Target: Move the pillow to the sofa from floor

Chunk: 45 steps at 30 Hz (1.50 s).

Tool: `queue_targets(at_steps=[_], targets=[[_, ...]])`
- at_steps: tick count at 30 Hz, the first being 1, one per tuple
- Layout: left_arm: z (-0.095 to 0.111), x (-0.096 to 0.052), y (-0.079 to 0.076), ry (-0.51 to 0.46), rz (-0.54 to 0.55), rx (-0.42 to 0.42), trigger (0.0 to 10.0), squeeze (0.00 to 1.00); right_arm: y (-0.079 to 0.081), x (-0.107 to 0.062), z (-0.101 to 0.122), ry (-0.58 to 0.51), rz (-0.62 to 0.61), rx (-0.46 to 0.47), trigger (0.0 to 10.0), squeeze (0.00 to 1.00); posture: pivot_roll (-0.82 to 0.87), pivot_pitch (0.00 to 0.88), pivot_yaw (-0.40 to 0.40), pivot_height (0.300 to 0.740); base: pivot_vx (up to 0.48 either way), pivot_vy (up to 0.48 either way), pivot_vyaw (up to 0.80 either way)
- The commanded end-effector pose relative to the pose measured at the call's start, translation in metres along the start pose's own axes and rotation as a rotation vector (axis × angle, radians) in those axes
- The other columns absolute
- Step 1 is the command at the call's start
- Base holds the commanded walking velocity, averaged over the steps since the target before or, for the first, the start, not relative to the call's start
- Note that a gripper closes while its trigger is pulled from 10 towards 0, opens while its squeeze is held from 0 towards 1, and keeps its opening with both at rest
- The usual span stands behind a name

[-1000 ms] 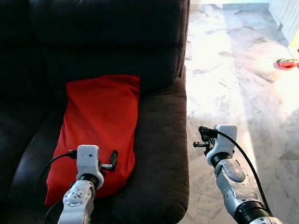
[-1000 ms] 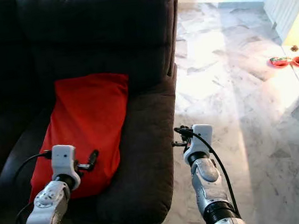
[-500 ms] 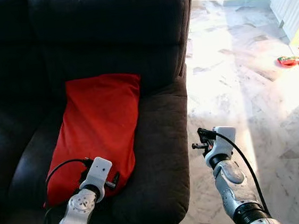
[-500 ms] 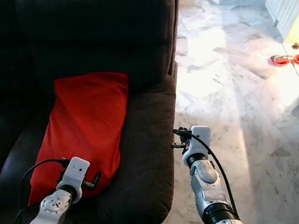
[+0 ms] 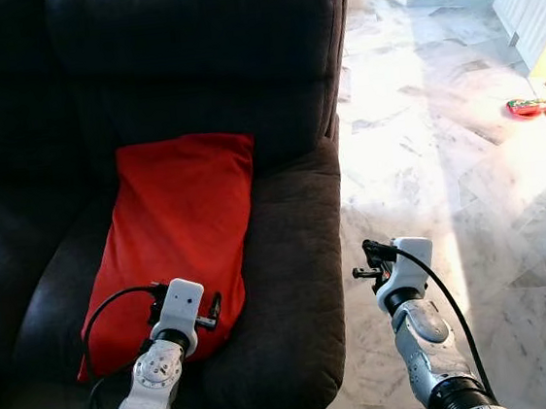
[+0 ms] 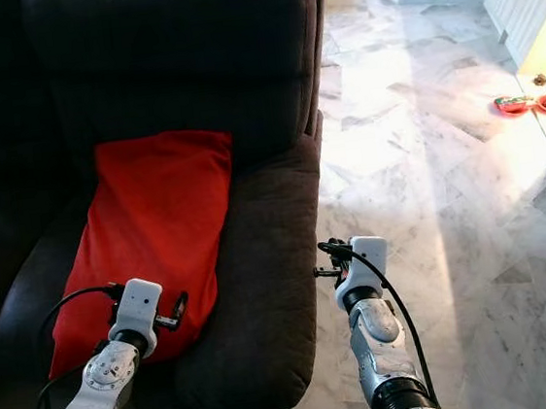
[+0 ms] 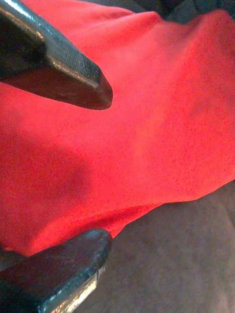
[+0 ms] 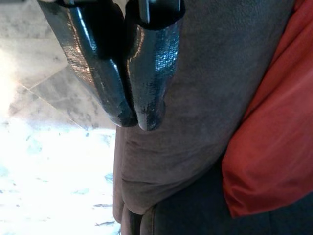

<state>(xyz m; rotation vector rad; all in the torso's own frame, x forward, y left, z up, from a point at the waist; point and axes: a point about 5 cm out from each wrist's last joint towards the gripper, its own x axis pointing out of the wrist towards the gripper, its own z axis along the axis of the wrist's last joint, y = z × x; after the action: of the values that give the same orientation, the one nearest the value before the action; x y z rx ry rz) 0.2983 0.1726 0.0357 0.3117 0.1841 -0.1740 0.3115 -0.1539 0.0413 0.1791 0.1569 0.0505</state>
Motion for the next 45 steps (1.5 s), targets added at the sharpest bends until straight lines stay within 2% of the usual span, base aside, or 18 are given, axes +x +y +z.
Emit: queue_targets(at_steps=[1,9,45], targets=[[-0.0050,-0.0016,0.0029,0.009,0.025,-0.021,10.0,0.00,-0.0006,-0.0014,-0.0021,0.003,0.007,-0.007,10.0,0.00,0.14,0.172,0.000,0.740,0.000,0.000,0.00],[-0.0040,-0.0002,0.0042,-0.006,0.033,-0.028,10.0,0.00,0.0051,-0.0005,-0.0002,-0.012,0.029,-0.010,10.0,0.00,0.15,0.169,0.000,0.740,0.000,0.000,0.00],[-0.0066,0.0008,0.0020,0.000,0.006,-0.021,10.0,0.00,0.0087,-0.0008,-0.0009,-0.016,0.051,0.003,10.0,0.00,0.15,0.163,0.003,0.740,0.000,0.000,0.00]])
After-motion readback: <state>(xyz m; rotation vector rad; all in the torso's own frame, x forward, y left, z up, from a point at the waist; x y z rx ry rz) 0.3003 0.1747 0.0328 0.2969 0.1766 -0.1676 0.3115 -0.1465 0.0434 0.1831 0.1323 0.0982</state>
